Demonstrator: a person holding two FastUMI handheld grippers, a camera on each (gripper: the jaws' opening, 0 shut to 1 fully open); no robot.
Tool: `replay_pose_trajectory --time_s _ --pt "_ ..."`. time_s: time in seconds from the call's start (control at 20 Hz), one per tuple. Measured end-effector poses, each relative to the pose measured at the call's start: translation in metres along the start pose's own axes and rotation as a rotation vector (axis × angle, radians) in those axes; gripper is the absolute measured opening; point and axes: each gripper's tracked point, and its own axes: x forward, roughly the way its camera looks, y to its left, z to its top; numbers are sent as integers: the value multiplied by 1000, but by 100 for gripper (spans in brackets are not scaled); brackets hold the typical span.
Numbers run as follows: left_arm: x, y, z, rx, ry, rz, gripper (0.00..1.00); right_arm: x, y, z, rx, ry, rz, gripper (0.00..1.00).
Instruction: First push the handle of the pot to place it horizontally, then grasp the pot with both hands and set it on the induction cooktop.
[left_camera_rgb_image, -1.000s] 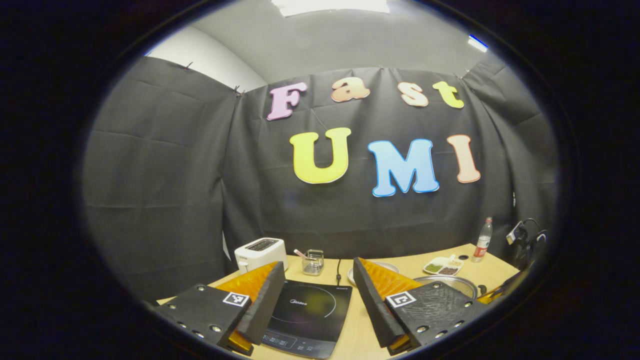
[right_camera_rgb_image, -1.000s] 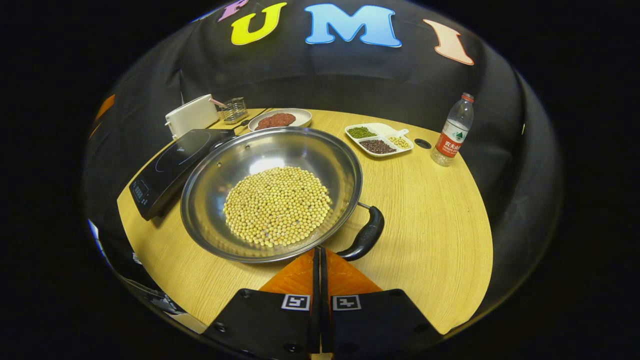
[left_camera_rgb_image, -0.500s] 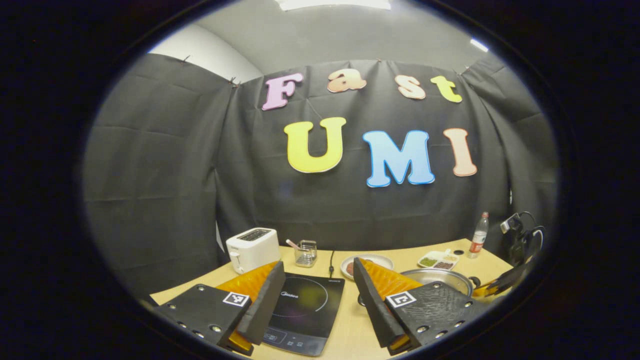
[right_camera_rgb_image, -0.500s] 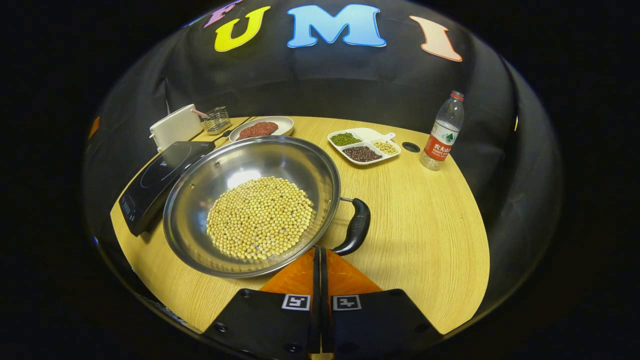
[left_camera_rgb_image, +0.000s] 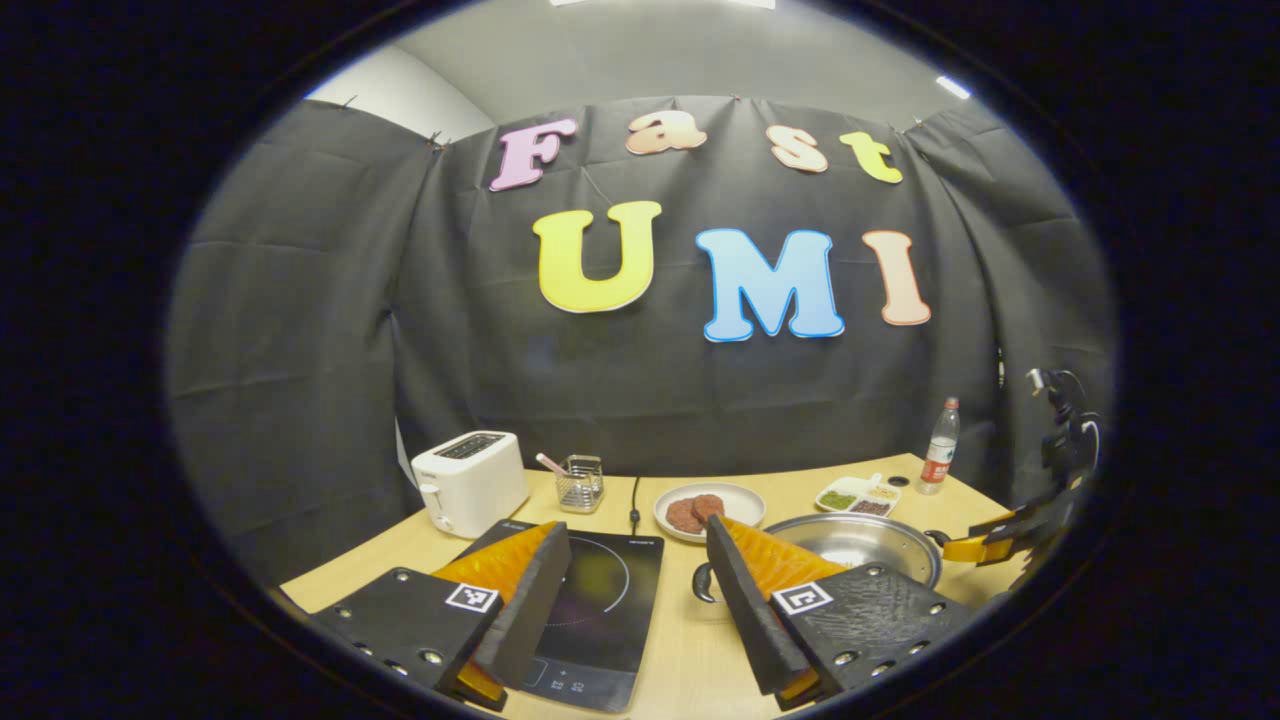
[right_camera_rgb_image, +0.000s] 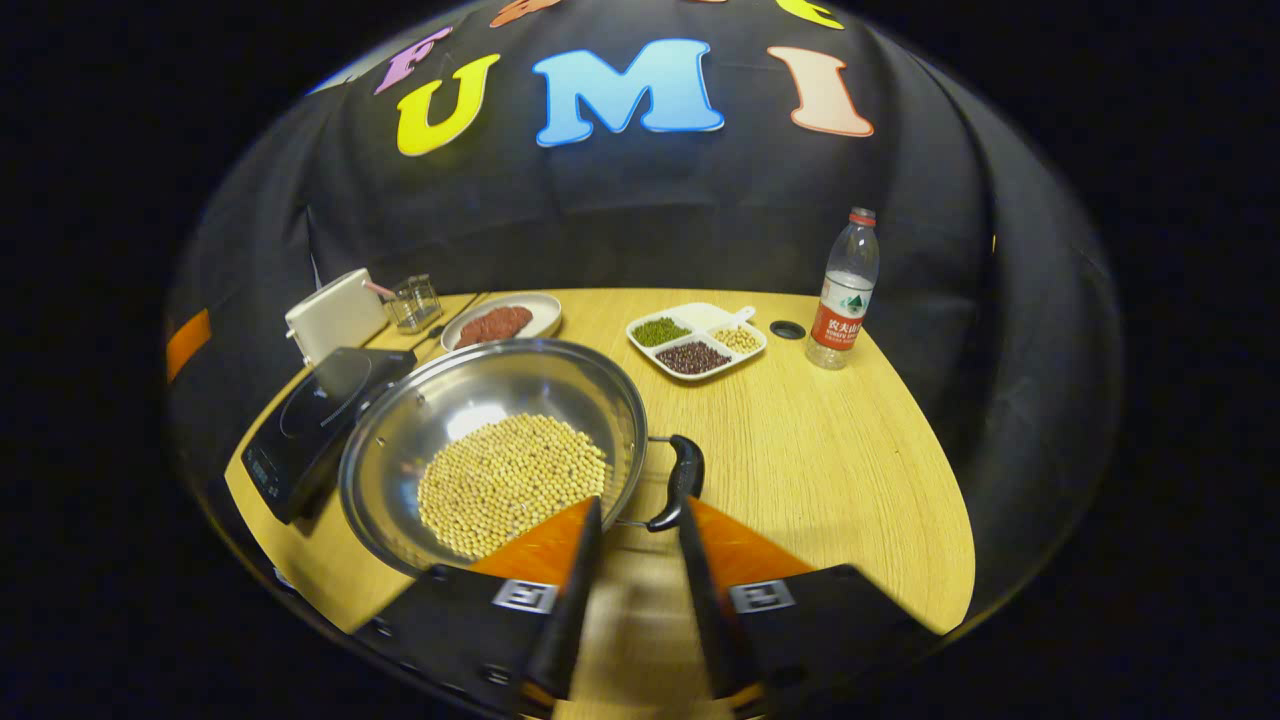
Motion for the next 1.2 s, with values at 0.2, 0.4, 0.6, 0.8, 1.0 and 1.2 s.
replay_pose_trajectory --time_s 0.2,0.4,0.6,0.8,1.0,1.2 --pt "29 -9 -12 -9 25 -39 81 -7 -3 23 8 -101 -47 98" --pt "60 -28 -29 2 76 -98 82 -2 -1 31 14 -122 -54 98" --pt "87 -52 -51 -11 134 -168 84 9 -3 27 19 -101 -61 98" --pt "113 -70 -79 -26 203 -216 82 19 -11 24 25 -81 -76 98" --pt "138 -80 -110 -21 281 -241 84 30 -18 21 34 -64 -82 98" --pt "151 -87 -136 -19 356 -254 84 43 -17 18 50 -45 -81 98"
